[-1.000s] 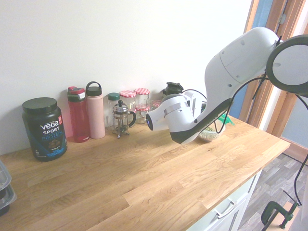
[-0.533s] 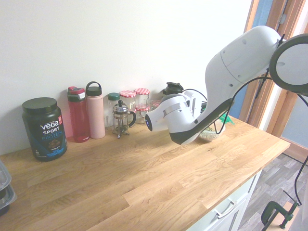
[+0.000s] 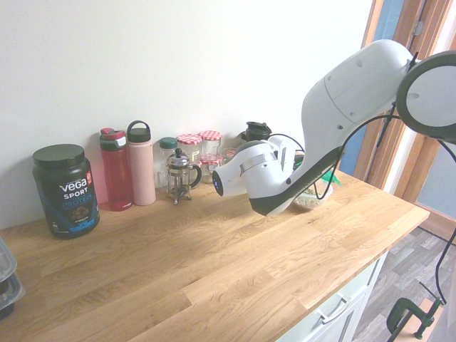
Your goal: Cover the lid of food container
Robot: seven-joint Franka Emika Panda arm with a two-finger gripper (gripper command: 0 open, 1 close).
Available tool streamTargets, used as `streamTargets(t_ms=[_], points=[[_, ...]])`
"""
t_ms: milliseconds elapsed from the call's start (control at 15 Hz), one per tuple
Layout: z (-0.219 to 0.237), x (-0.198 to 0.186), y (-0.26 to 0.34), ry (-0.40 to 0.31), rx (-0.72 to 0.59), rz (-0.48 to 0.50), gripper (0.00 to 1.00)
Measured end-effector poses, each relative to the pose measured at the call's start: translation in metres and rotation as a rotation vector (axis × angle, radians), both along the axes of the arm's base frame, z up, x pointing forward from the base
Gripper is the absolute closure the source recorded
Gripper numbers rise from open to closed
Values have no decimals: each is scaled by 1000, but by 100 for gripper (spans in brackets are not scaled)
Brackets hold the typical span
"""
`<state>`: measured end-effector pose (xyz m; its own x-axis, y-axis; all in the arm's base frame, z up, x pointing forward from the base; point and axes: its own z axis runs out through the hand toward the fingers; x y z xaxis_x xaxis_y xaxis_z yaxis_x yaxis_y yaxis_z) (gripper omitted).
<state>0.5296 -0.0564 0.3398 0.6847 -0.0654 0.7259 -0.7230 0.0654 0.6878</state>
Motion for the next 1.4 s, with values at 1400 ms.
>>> streamTargets(t_ms=[1400], points=[[102,-10,32,56,1021,-116,0]])
